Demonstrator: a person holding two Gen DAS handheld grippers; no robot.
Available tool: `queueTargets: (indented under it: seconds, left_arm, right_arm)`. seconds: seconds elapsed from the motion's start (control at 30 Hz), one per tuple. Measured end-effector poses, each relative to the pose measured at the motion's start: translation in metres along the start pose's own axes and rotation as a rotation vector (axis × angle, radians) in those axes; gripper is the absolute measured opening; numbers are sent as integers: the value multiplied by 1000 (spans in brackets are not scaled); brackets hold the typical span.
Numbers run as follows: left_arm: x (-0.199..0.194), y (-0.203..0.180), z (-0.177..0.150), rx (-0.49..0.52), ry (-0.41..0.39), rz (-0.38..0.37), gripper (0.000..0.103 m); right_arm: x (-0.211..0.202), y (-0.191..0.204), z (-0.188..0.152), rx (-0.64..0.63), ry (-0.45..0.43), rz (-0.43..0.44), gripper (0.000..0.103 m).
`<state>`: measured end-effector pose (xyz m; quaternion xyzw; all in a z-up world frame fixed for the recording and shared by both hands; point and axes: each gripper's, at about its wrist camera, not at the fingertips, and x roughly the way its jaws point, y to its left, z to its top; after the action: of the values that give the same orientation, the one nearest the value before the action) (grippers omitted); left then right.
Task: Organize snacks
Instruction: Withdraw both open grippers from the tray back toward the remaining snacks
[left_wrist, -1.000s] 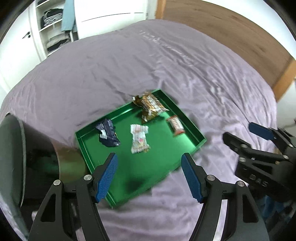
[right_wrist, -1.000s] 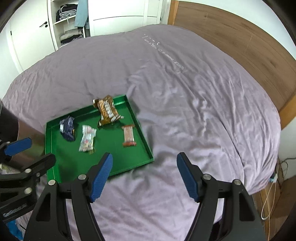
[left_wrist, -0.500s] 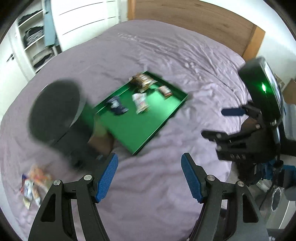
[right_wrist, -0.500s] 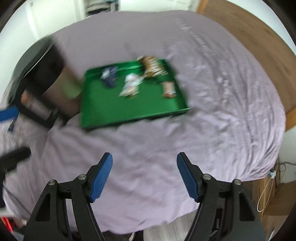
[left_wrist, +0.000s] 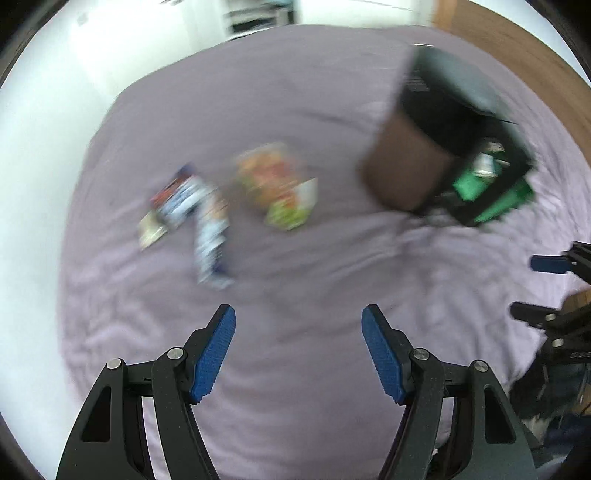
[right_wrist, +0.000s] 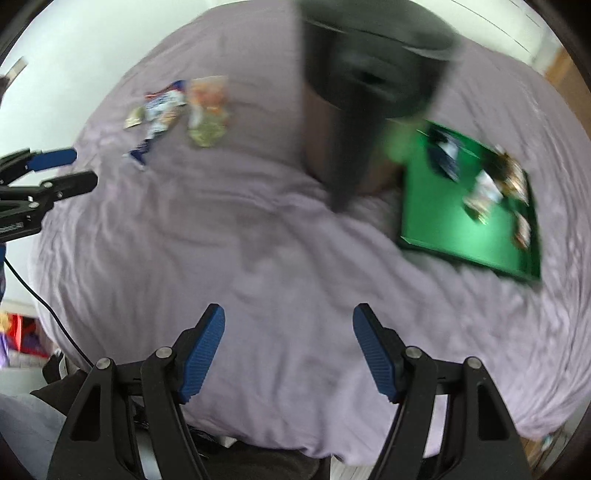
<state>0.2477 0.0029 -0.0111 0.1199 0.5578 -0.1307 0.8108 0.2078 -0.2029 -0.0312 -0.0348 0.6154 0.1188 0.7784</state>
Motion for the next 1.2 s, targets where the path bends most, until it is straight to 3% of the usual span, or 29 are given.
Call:
queueTargets:
  seconds: [0.2,0.47,1.0,1.2]
  left_arm:
    - [14,71,-31,-174,37,62,65]
    - [33,119,-20,-282,39,87,65]
    - [83,163,19,-323,50,92,65]
    - [90,158,32,-328,25,22,65]
  right_arm:
    - [10,30,32,-73,-3,23,100]
    - [21,51,80,-106,-31,24,100]
    - [58,61,125,-97,-30,38,100]
    - [62,59,140,-82,-47,53,100]
